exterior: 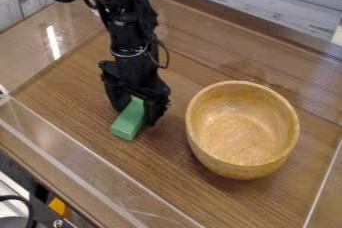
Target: Put the green block in the brown bowl
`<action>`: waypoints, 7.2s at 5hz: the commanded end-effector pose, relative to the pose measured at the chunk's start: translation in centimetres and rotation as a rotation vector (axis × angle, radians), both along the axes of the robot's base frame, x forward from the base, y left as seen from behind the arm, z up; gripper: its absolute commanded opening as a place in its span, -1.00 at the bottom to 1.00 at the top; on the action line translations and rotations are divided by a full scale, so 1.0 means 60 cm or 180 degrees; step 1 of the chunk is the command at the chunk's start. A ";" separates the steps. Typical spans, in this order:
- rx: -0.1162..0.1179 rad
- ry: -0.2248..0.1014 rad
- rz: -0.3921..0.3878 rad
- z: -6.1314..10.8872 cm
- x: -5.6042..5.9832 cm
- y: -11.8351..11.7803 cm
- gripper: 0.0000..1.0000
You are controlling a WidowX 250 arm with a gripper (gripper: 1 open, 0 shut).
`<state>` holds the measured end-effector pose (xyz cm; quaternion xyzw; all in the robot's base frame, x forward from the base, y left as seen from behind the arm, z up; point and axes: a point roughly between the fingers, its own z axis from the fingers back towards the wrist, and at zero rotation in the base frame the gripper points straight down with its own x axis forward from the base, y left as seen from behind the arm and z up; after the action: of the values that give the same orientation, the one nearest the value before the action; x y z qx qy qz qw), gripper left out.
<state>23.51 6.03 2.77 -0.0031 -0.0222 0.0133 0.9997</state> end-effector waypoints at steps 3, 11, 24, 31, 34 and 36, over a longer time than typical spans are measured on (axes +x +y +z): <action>-0.0003 -0.0132 0.0061 0.000 0.003 0.006 -1.00; -0.0093 -0.0020 0.0179 0.082 -0.015 -0.025 -1.00; -0.0125 -0.0151 -0.0659 0.136 -0.021 -0.212 -1.00; -0.0074 0.0039 -0.0537 0.104 -0.020 -0.206 1.00; -0.0063 0.0065 -0.0487 0.097 -0.015 -0.203 -1.00; -0.0052 0.0090 -0.0446 0.100 -0.016 -0.197 -1.00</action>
<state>22.06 -5.88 8.08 -0.0110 0.0066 -0.0598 0.9981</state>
